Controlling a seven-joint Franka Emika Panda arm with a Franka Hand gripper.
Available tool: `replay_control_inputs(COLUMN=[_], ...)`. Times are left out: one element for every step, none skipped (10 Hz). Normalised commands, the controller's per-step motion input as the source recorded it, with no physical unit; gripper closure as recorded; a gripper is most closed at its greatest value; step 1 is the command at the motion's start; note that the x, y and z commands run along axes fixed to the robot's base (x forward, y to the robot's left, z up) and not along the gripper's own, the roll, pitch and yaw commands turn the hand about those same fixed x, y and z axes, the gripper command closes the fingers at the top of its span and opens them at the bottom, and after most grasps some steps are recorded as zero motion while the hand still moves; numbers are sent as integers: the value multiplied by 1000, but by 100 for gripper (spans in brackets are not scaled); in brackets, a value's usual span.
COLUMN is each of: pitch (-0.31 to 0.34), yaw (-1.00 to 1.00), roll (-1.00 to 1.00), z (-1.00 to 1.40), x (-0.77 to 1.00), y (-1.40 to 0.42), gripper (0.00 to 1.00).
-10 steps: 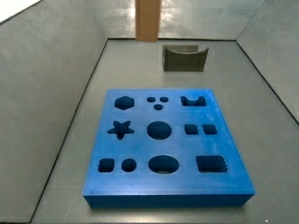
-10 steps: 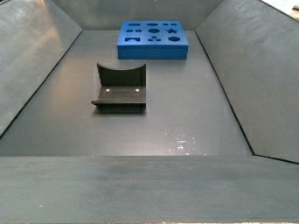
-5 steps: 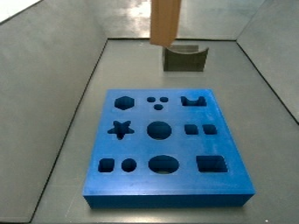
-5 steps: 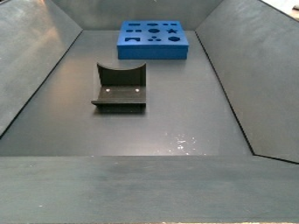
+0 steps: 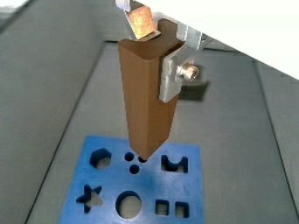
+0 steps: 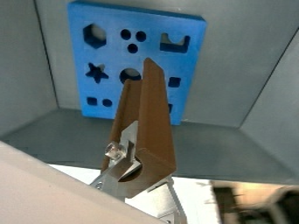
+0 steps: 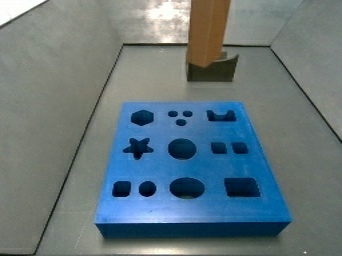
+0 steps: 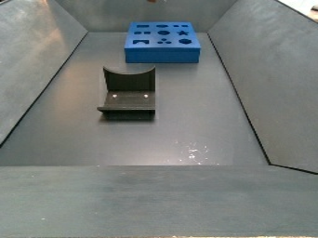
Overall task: Pick up the arch object. Move up. Move to above the board. Insert the arch object.
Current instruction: Insert the arch object.
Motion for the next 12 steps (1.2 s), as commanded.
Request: replay_control_inputs(pitch=[-19, -20, -20, -20, -21, -24, -34, -30, -27, -40, -44, -27], yaw=[-1000, -1000, -1000, -1000, -1000, -991, -1000, -1000, -1000, -963, -806, -623], roll=[0, 0, 0, 0, 0, 0, 0, 0, 0, 0, 0, 0], z=[-174, -171, -194, -194, -140, -149, -151, -160, -160, -166, -189, -177], x=[77, 74, 46, 34, 94, 111, 71, 71, 71, 157, 349, 574], y=[6, 3, 0, 0, 0, 0, 0, 0, 0, 0, 0, 26], gripper=[100, 100, 100, 100, 100, 100, 100, 100, 100, 100, 100, 100])
